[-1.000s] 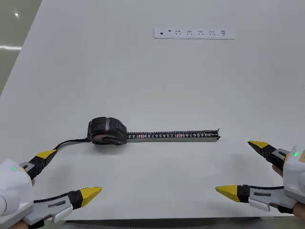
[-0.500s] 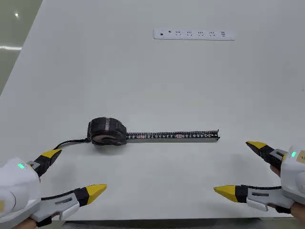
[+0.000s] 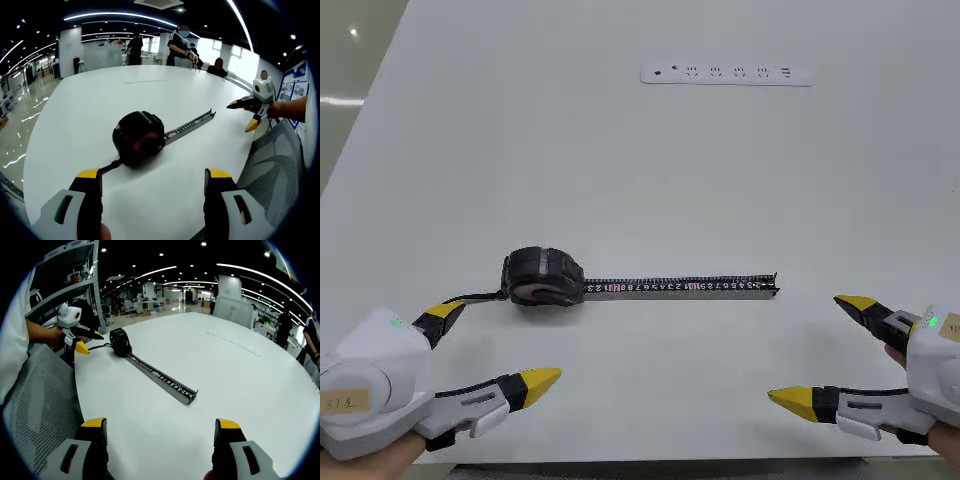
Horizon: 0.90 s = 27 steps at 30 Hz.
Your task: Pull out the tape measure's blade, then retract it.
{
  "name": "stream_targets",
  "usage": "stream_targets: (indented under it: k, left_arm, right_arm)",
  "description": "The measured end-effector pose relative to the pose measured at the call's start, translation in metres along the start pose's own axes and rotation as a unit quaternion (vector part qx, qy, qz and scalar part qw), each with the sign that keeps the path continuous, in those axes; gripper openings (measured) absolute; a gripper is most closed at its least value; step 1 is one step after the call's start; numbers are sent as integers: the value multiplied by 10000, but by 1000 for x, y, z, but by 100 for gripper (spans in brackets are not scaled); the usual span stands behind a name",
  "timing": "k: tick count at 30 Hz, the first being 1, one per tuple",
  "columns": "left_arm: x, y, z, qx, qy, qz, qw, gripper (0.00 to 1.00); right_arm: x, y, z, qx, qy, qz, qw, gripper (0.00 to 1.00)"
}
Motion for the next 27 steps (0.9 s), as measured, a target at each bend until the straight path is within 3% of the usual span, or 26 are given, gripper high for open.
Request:
stream_targets:
  k: [19, 27]
  left_arm:
    - [-7, 25, 24, -120, -56, -69, 9999, 79]
    - [-9, 29, 33, -84, -91, -65, 9999, 79]
  right_arm:
    - [-4, -1, 0, 14, -27, -1, 10000, 87]
    - [-5, -3, 0, 22, -23, 23, 10000, 87]
Point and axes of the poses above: the centre of the closed fingertips' face, and the gripper's own axes: z roughly forward along the fingers, x roughly to its left, y roughly out of its top, the point moved 3 cm from there along -z, roughly backward along the fingers, and after that the axes turned 7 degrees about -z, right-handed, at the moved point
